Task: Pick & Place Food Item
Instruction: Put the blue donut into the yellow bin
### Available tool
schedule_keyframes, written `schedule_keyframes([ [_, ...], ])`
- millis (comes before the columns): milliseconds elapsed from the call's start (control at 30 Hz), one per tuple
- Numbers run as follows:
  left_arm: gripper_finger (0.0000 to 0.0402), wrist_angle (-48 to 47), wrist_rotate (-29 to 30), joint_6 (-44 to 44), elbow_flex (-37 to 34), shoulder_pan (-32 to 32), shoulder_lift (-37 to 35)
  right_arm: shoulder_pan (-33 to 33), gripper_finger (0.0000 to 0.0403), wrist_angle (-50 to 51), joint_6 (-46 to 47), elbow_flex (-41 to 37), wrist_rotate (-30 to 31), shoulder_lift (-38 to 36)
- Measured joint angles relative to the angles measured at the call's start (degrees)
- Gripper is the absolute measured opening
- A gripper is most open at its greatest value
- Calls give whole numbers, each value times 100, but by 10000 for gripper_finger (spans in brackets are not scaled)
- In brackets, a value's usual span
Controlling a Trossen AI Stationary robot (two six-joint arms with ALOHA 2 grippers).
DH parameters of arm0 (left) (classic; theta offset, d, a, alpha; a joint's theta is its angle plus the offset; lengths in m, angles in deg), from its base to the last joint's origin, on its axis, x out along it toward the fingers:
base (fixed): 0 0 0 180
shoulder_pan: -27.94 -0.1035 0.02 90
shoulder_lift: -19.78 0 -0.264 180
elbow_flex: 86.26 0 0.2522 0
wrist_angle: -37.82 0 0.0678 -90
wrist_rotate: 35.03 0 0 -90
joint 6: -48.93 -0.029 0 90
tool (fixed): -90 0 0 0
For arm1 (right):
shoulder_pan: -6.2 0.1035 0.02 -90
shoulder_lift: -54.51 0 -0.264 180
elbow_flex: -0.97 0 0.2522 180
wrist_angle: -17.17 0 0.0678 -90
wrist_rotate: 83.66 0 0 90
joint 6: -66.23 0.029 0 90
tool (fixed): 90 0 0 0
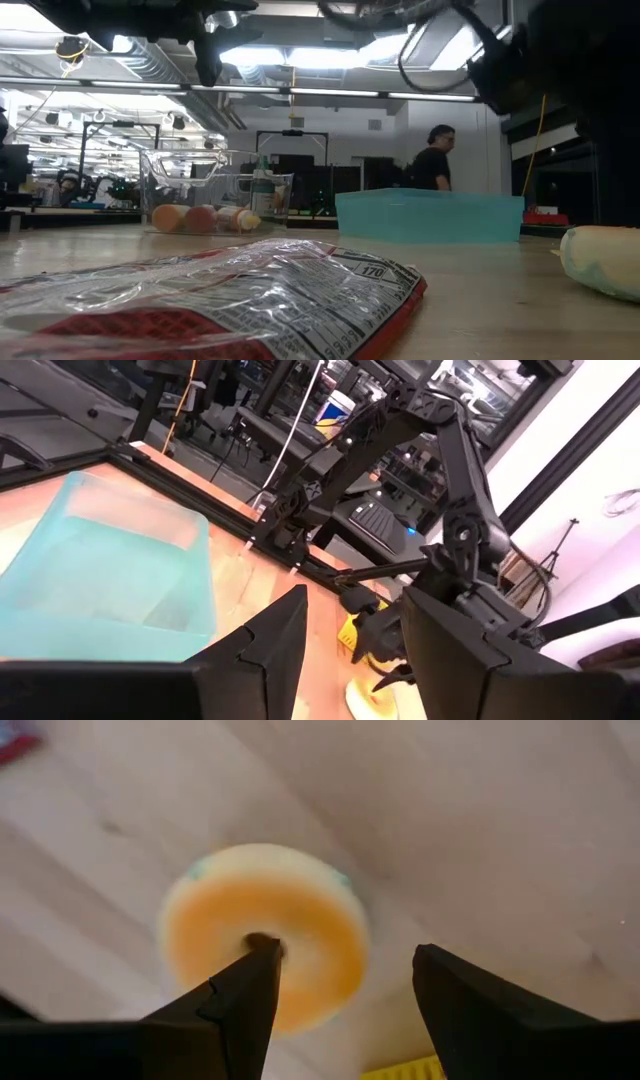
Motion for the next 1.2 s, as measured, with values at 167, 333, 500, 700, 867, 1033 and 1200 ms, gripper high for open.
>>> schedule_keyframes([
  [167,157,-2,0,2,0,0,0,-13,226,-316,90,-366,-45,2],
  [333,157,-2,0,31,0,-2,0,-13,226,-930,140,-638,-84,2],
  [500,157,-2,0,61,0,0,0,-15,221,-1079,127,-669,-93,2],
  [700,157,-3,0,25,0,0,0,-11,178,-1366,92,-669,-109,2],
  [867,157,-4,0,20,0,0,0,-24,92,-1387,92,-669,-109,2],
  [1033,157,-4,2,20,0,-1,0,-60,12,-1395,209,-669,-84,2],
  [1200,157,-4,2,18,0,0,0,-171,11,-1386,366,-669,-90,0],
])
